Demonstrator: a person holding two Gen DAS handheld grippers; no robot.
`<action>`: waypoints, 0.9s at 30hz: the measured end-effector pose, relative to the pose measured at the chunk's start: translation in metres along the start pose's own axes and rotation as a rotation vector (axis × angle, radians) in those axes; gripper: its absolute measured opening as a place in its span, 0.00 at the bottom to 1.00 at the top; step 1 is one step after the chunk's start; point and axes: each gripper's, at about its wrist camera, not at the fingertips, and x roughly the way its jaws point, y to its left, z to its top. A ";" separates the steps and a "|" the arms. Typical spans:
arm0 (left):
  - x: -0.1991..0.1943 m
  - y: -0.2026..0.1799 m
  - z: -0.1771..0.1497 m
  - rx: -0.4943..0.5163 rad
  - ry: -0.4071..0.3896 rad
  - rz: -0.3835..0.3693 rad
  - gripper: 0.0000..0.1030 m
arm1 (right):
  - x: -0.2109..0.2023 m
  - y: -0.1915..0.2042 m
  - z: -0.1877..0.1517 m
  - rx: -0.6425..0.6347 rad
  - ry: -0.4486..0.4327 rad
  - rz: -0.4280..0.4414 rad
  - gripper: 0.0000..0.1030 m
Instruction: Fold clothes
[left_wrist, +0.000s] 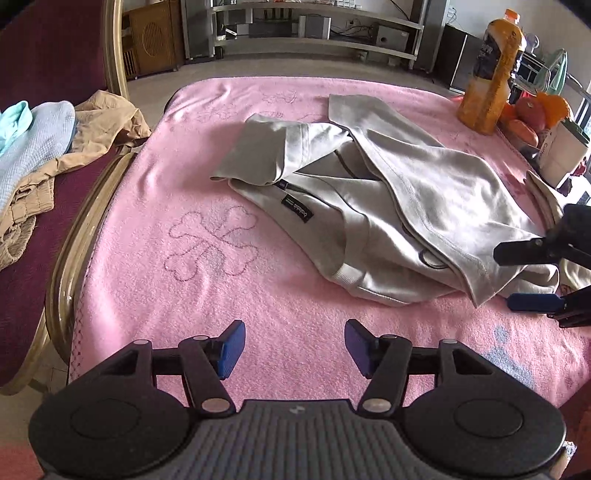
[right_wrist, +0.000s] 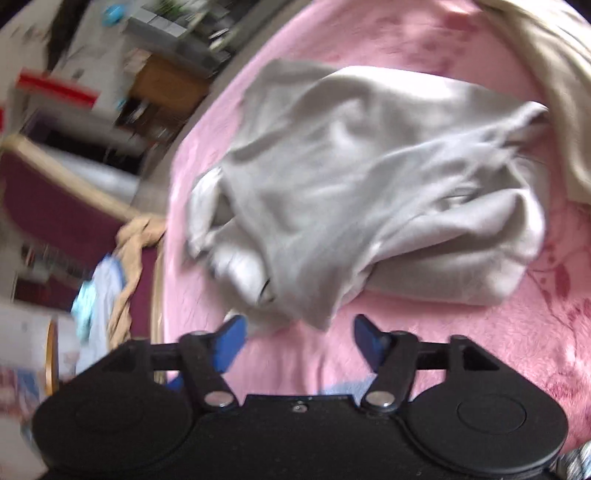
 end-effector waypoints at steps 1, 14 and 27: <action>-0.001 0.002 0.000 -0.008 -0.001 -0.001 0.57 | 0.001 -0.003 0.002 0.041 -0.034 -0.039 0.68; -0.022 0.025 0.003 -0.122 -0.036 -0.119 0.57 | -0.017 0.056 0.029 -0.198 -0.121 -0.222 0.04; -0.010 0.038 0.004 -0.184 0.008 -0.200 0.57 | 0.013 0.220 0.105 -0.833 -0.181 -0.581 0.64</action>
